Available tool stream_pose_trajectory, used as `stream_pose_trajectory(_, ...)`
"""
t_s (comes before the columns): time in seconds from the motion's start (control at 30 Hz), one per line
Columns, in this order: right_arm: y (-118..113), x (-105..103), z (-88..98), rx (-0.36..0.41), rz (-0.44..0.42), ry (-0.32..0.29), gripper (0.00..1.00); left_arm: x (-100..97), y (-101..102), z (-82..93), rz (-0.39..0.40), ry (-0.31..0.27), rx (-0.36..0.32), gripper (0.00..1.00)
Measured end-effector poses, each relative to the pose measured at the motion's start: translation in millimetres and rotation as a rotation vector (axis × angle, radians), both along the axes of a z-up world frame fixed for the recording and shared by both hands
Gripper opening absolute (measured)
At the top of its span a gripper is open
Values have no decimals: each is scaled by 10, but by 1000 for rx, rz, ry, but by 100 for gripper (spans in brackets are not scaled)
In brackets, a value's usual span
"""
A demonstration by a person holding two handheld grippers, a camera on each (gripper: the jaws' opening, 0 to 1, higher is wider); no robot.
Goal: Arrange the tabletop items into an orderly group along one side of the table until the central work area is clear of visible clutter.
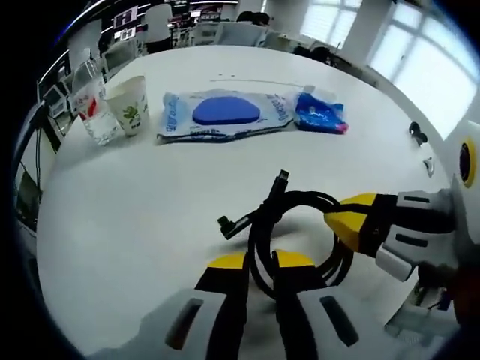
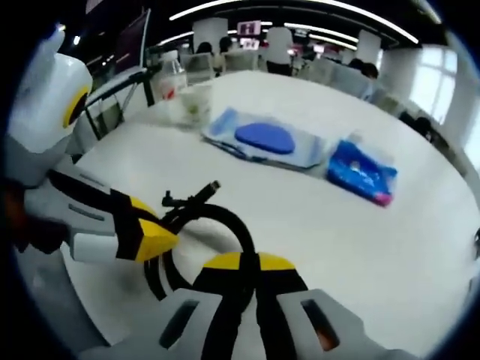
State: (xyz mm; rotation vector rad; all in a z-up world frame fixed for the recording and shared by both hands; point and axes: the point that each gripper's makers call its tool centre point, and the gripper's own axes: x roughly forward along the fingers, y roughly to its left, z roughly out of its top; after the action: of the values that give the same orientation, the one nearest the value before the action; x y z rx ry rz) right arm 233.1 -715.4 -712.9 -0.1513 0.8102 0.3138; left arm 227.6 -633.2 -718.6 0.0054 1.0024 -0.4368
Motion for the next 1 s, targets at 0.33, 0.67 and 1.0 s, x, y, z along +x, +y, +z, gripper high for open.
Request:
stream_pose_trajectory(0.33, -51, 283, 111, 26, -30, -23, 1, 278, -45, 103, -2, -22, -8, 11)
stream_pose_trajectory(0.67, -87, 369, 97, 39, -43, -12, 1, 375, -89, 98, -18, -38, 7, 11)
stream_pose_trajectory(1.0, -129, 456, 95, 63, -65, -2, 1, 476, -128, 112, -53, -57, 9, 11)
